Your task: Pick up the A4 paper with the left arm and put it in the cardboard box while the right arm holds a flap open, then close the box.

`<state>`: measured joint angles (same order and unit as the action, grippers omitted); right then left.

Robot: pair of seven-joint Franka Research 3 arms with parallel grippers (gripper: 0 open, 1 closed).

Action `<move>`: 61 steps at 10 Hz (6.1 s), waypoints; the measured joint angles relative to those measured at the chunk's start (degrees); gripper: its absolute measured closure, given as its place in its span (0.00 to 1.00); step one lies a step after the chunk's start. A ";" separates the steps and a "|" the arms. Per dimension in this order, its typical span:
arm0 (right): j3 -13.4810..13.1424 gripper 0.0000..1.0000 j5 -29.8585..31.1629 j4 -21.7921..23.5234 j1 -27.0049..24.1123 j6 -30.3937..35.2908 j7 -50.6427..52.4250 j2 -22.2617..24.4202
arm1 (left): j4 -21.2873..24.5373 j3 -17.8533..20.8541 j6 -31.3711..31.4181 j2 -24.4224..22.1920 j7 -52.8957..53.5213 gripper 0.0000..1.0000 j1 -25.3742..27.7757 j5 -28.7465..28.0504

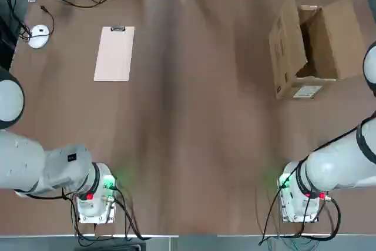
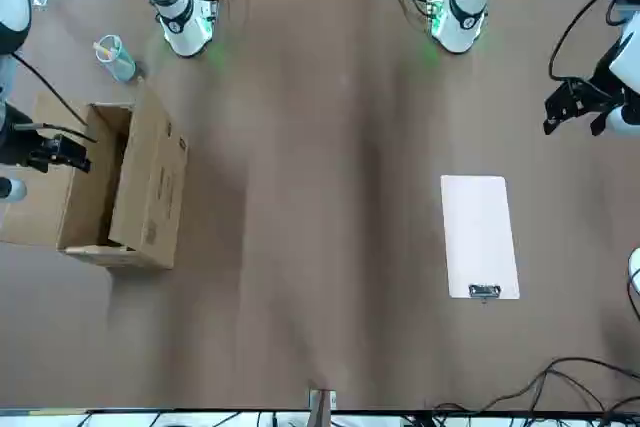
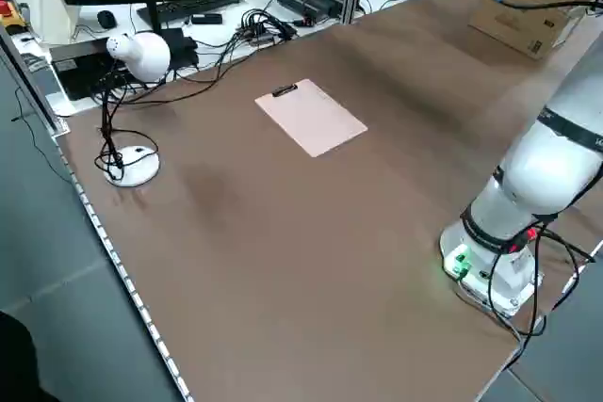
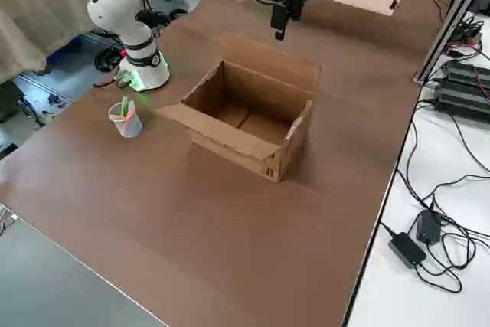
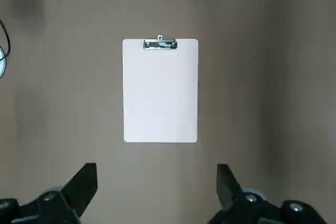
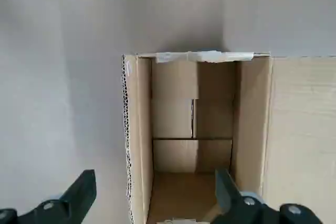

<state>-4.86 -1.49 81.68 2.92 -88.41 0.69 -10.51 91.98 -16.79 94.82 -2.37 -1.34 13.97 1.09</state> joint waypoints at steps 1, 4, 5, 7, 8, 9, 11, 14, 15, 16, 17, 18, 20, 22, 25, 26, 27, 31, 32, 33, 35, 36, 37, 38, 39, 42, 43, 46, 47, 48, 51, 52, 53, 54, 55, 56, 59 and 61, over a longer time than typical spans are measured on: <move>0.00 0.00 0.00 0.00 0.01 0.00 0.00 0.00 | 0.00 0.00 0.00 0.00 0.00 0.00 0.00 0.00; 0.00 0.00 0.00 0.00 0.02 0.00 0.00 0.00 | 0.04 0.03 -0.04 0.36 -0.09 0.00 0.05 0.00; 0.00 0.00 0.00 0.00 0.02 0.00 -0.96 0.00 | 0.07 0.03 -0.04 0.99 -0.19 0.00 0.07 0.00; -0.03 0.00 0.00 0.01 0.01 0.01 -8.80 0.00 | 0.14 -0.28 -0.04 2.79 -0.79 0.00 -0.09 0.00; -0.10 0.00 0.12 0.01 -0.05 0.01 -12.78 0.00 | 0.07 -0.35 0.11 3.98 -0.96 0.00 -0.43 0.00; -0.36 0.00 0.25 0.04 -0.39 0.03 -17.09 -0.02 | -0.17 -0.45 0.40 5.43 -1.01 0.00 -0.53 0.00; -0.93 0.00 0.33 0.19 -3.62 -0.34 -27.13 -0.49 | -1.79 -0.44 0.68 10.13 -1.06 0.00 -0.55 0.07; -1.16 0.00 0.17 1.11 -9.24 -9.28 -39.20 -5.86 | -5.59 -0.56 2.77 20.22 -10.61 0.00 -1.83 0.07; -1.14 0.00 0.13 1.36 -9.70 -14.94 -47.13 -8.61 | -7.03 -0.58 5.25 23.26 -16.41 0.00 -2.11 0.08; -1.09 0.00 0.13 1.43 -9.77 -20.01 -54.46 -11.11 | -7.86 -0.60 8.55 25.14 -22.62 0.00 -2.27 0.06; -1.07 0.00 0.13 1.43 -9.77 -23.27 -59.53 -13.03 | -8.16 -0.58 10.79 26.22 -28.76 0.00 -2.36 -0.60; -1.07 0.00 0.13 1.42 -9.78 -25.54 -63.14 -14.32 | -8.19 -0.56 11.65 27.09 -34.40 0.00 -2.42 -2.07; -1.15 0.00 0.16 1.57 -10.41 -28.53 -66.65 -16.18 | -8.18 -0.13 12.02 29.81 -47.33 0.00 -2.15 -3.39; -1.19 0.00 0.16 3.72 -12.15 -31.75 -66.90 -17.22 | -8.12 0.10 13.67 33.94 -57.32 0.00 -0.70 -3.61; -1.15 0.00 0.16 7.76 -12.79 -35.40 -67.15 -17.80 | -8.17 1.32 21.21 39.15 -72.21 0.00 -0.80 -3.74; -1.16 0.00 0.16 8.02 -12.81 -35.53 -67.73 -17.87 | -8.19 1.88 23.17 40.63 -76.80 0.00 -0.98 -4.43; -1.14 0.00 0.16 8.09 -12.81 -35.54 -68.59 -17.90 | -8.23 2.28 25.09 42.00 -80.47 0.00 -1.01 -5.23; -0.83 0.00 0.16 8.35 -12.52 -35.68 -71.24 -18.27 | -8.50 6.20 34.06 47.74 -83.66 0.00 -5.06 -7.65; -0.70 0.00 0.16 8.46 -12.38 -35.68 -71.67 -18.35 | -9.14 8.06 36.49 49.53 -83.67 0.00 -7.48 -8.35; -0.63 0.00 0.16 8.66 -12.32 -35.68 -71.90 -18.43 | -10.10 9.56 37.35 50.78 -83.64 0.00 -9.18 -8.51; -0.63 0.01 0.16 8.86 -12.32 -35.98 -72.01 -18.44 | -11.20 10.24 37.50 51.35 -83.35 0.00 -9.53 -8.59; -0.64 0.03 0.18 8.87 -12.34 -36.15 -72.02 -18.44 | -11.34 10.36 37.50 51.39 -83.19 0.03 -9.35 -8.59; -0.68 0.12 0.20 8.88 -12.41 -36.18 -72.01 -18.44 | -11.34 10.40 37.50 51.48 -83.14 0.05 -9.33 -8.59; -0.72 0.31 0.20 8.88 -12.45 -36.18 -72.00 -18.44 | -11.35 10.40 37.55 51.57 -83.13 0.11 -9.37 -8.59; -0.71 0.47 0.20 8.88 -12.43 -36.29 -72.00 -18.44 | -11.36 10.40 37.64 51.62 -83.09 0.15 -9.36 -8.59; -0.70 0.77 0.20 8.89 -12.41 -36.40 -72.01 -18.44 | -11.39 10.45 38.60 51.72 -82.32 0.20 -9.25 -8.59; -0.68 0.93 0.20 8.91 -12.40 -36.35 -72.04 -18.44 | -11.39 10.45 39.08 51.84 -82.23 0.20 -9.25 -8.59; -0.63 0.97 0.20 8.91 -12.37 -36.32 -72.10 -18.44 | -11.41 10.45 40.27 52.13 -82.22 0.20 -9.26 -8.59; -0.57 0.97 0.21 8.87 -12.26 -35.72 -72.03 -18.42 | -11.44 10.45 40.35 52.22 -82.22 0.20 -9.30 -8.59; -0.42 0.97 0.25 8.61 -11.89 -33.87 -71.96 -18.31 | -11.48 10.42 40.45 52.33 -82.22 0.20 -9.36 -8.59; 0.03 0.97 0.19 7.52 -6.86 -24.64 -73.77 -16.22 | -11.59 10.28 42.14 53.35 -82.22 0.20 -9.53 -8.59; 0.11 0.97 0.17 7.29 -4.78 -22.35 -76.15 -14.71 | -11.67 10.28 42.26 53.57 -82.22 0.20 -9.52 -8.59; 0.20 0.97 0.14 6.87 -2.40 -20.01 -79.57 -13.37 | -11.73 10.27 42.26 53.57 -82.22 0.20 -9.52 -8.59; 0.34 0.97 0.11 5.96 0.15 -17.98 -83.47 -12.63 | -11.77 10.24 42.26 53.58 -82.22 0.21 -9.53 -8.59; 0.48 0.97 0.09 5.09 2.82 -16.86 -87.23 -12.34 | -11.79 10.22 42.26 53.59 -82.22 0.26 -9.54 -8.59; 0.54 0.97 0.10 4.47 5.72 -16.52 -91.13 -12.33 | -11.80 10.18 42.21 53.60 -82.22 0.30 -9.55 -8.59; 0.59 0.97 -0.30 3.14 12.84 -16.58 -100.63 -12.37 | -11.92 10.09 42.18 53.58 -82.19 0.46 -9.61 -8.59; 0.57 0.97 -1.23 1.97 16.76 -17.83 -103.29 -12.39 | -12.02 10.05 42.16 53.59 -82.18 0.59 -9.65 -8.59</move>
<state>-4.29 -2.72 83.65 19.68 -106.25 -102.60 -22.90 79.96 -6.73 136.98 51.22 -83.52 4.32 -7.51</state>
